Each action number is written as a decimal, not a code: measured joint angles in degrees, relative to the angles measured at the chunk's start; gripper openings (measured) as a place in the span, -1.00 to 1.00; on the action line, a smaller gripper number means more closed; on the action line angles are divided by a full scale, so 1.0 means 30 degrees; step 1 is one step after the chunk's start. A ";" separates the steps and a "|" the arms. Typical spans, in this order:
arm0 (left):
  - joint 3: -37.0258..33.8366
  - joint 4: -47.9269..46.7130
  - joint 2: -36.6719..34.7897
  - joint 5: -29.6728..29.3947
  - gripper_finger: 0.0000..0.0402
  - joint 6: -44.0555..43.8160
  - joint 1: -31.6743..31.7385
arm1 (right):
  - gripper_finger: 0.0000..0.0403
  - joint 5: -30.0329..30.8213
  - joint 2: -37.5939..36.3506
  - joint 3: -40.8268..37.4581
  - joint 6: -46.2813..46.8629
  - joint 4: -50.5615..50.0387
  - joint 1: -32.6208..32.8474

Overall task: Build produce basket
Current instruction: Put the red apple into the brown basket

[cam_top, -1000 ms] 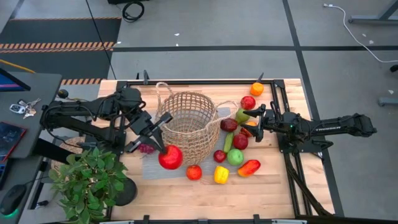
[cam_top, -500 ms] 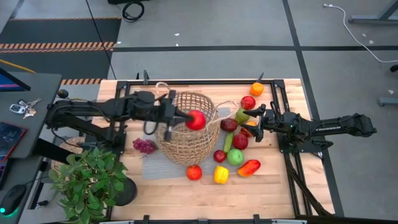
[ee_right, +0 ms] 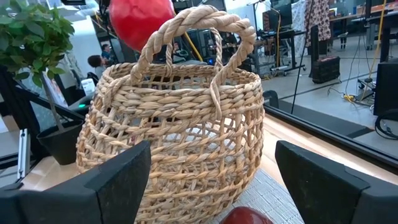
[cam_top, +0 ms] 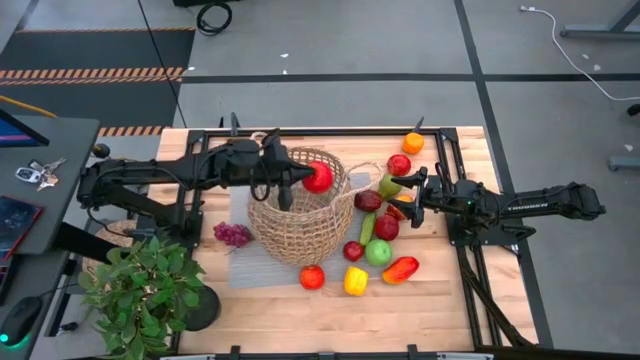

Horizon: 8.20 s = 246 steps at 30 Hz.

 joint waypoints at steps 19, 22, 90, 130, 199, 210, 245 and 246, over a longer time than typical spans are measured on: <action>0.0007 0.1650 0.0000 -0.0219 -0.93 -0.4572 0.1872 | 0.73 0.0000 0.0004 -0.0003 0.0000 -0.0007 0.0003; 0.0007 0.1496 0.0003 -0.0216 -0.93 -0.4579 0.1935 | 0.73 0.0000 0.0004 0.0000 0.0000 -0.0004 0.0007; 1.7540 -2.3858 0.8262 -0.4690 -0.94 -1.4999 0.1048 | 0.73 0.0000 0.0000 -0.0007 0.0000 0.0015 0.0005; 1.7238 -2.6020 1.1473 -0.6177 -0.94 -3.0405 -0.1988 | 0.73 0.0000 0.0000 -0.0004 0.0000 0.0007 0.0003; 1.8710 -2.4250 1.7341 0.0849 -0.44 -2.0159 0.1546 | 0.73 0.0000 0.0007 -0.0007 0.0000 0.0077 0.0007; 2.1567 -2.6449 1.4975 -0.3287 -0.53 -1.5420 0.1000 | 0.73 0.0000 0.0007 -0.0002 0.0000 0.0096 0.0007; 2.1369 -2.1280 1.1659 0.1524 -0.95 1.0911 -0.6104 | 0.73 0.0000 0.0007 -0.0005 0.0000 0.0471 0.0007; 2.1369 -2.1289 1.2011 0.1436 -0.93 1.1202 -0.6290 | 0.73 0.0000 0.0007 0.0000 0.0000 0.0462 0.0007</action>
